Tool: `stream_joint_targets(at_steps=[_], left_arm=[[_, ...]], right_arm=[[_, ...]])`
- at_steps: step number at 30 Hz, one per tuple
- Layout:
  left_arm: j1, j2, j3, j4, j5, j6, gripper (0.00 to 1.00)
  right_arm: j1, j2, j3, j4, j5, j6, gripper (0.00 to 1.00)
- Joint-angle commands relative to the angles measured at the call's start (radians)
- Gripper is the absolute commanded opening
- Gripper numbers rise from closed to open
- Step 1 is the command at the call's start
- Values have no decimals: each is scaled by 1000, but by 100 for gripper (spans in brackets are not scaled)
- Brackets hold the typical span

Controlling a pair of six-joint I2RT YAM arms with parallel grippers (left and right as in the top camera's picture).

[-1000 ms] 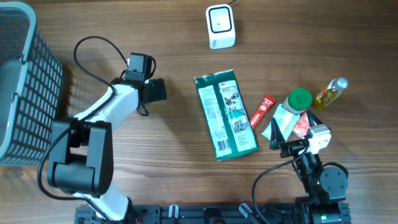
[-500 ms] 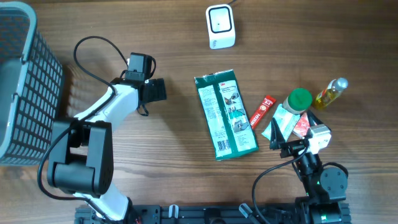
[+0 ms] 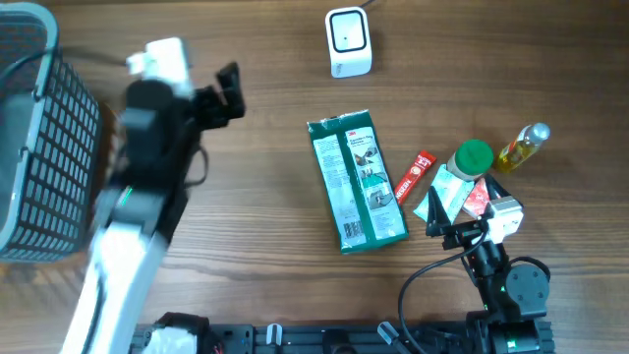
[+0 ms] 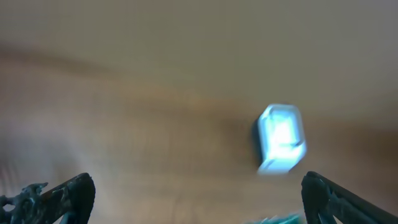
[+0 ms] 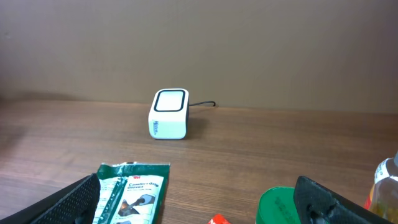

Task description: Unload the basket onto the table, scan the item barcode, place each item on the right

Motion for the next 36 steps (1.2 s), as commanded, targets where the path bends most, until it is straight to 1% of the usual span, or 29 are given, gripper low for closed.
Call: stream_joint_targets(at_steps=[1,3,5,7,9,10,14,16,18,22,24,26,28,29,30,32,36], left_arm=[[3,-291,2,-62,0,16,100],[3,-412,2,-137,-29,16,100],[0,-527,-3,-285,-67,15,100],[10,-628,-19,-436,-63,12,100],[35,-714,-56,-513,-55,-15,100],[51,-772,-91,-538,-55,-15,100],[107,-975,-252,-542,-51,-17,100],[118,-1050,-331,-522,-48,-50,100],[118,-1104,-421,-444,-47,-100,100],[118,-1103,-542,-253,-43,-177,100],[117,-1103,-626,-56,-40,-203,100],[117,-1103,-701,140,-15,-203,100],[118,-1104,-791,381,23,-203,100],[118,-1104,-831,474,40,-204,100],[117,-1104,-853,521,47,-204,100],[117,-1104,-893,566,54,-204,100],[117,-1104,-949,566,55,-203,100]], right_arm=[[-5,-3,-1,5,-20,14,100],[-5,-3,-1,5,-20,13,100],[-5,-3,-1,5,-20,13,100],[-5,-3,-1,5,-20,14,100],[-5,-3,-1,5,-20,14,100],[-5,-3,-1,5,-20,14,100],[-5,-3,-1,5,-19,14,100],[-5,-3,-1,5,-20,14,100],[-5,-3,-1,5,-20,14,100],[-5,-3,-1,5,-20,14,100],[-5,-3,-1,4,-20,14,100],[-5,-3,-1,5,-20,14,100],[-5,-3,-1,5,-20,14,100],[-5,-3,-1,5,-20,14,100],[-5,-3,-1,5,-19,14,100],[-5,-3,-1,5,-20,14,100],[-5,-3,-1,5,-19,14,100]])
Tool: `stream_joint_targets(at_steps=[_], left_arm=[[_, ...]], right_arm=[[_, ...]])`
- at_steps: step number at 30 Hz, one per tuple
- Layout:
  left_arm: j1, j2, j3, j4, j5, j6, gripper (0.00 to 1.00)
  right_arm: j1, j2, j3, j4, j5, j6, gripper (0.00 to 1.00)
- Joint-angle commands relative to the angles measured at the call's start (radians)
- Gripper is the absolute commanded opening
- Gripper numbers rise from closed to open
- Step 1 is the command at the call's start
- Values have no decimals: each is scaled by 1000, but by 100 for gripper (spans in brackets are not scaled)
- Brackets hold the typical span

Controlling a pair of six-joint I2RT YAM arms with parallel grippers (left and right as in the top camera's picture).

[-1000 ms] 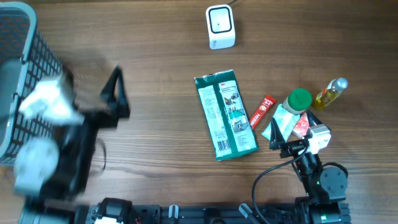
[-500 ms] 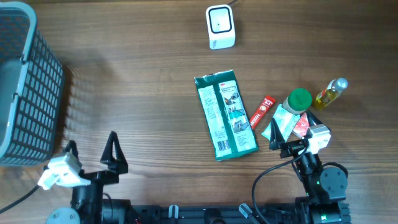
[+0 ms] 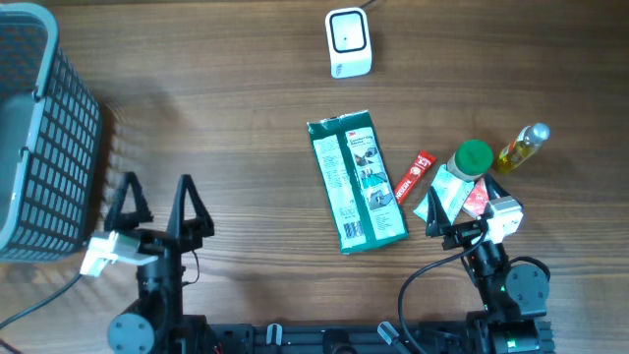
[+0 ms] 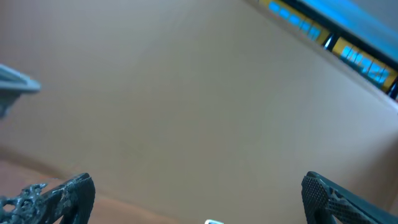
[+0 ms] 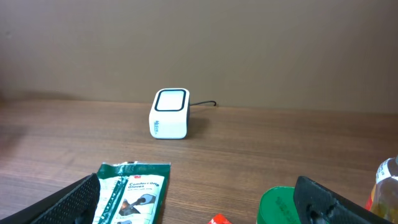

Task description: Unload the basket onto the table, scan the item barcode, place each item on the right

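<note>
The white barcode scanner (image 3: 348, 41) stands at the back of the table, its cable leading away; it also shows in the right wrist view (image 5: 170, 114). A green glove package (image 3: 357, 181) lies flat mid-table, label up. My left gripper (image 3: 155, 202) sits low at the front left, open and empty, aimed at the far wall. In its own view, only the wall lies between the fingers (image 4: 59, 198). My right gripper (image 5: 199, 202) rests at the front right, open and empty, behind the package (image 5: 130, 193) and a green-lidded jar (image 5: 283, 205).
A grey mesh basket (image 3: 39, 128) stands at the left edge. A red sachet (image 3: 415, 175), the green-lidded jar (image 3: 472, 157), a small oil bottle (image 3: 523, 146) and some small packets (image 3: 450, 195) cluster right of the package, just ahead of the right gripper.
My left arm was stretched out over the left back of the table, blurred in motion. It now rests at the front left, gripper still open and empty. The right arm and all items are unchanged.
</note>
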Motion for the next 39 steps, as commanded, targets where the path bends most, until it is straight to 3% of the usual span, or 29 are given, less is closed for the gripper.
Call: stream_joint_targets(at_steps=[1,5,13,39], left_arm=[[4,-9,-54,6,22,-9,100],[3,-9,-121,-14,22,-9,100],[4,-9,-121,-376,14,4,100],[6,-8,-121,-372,18,-2,100]], right_arm=[[-5,-5,-1,5,-17,13,100],[-5,-5,-1,5,-17,14,100],[-5,-5,-1,5,-17,14,100],[-5,-5,-1,5,-17,14,99]])
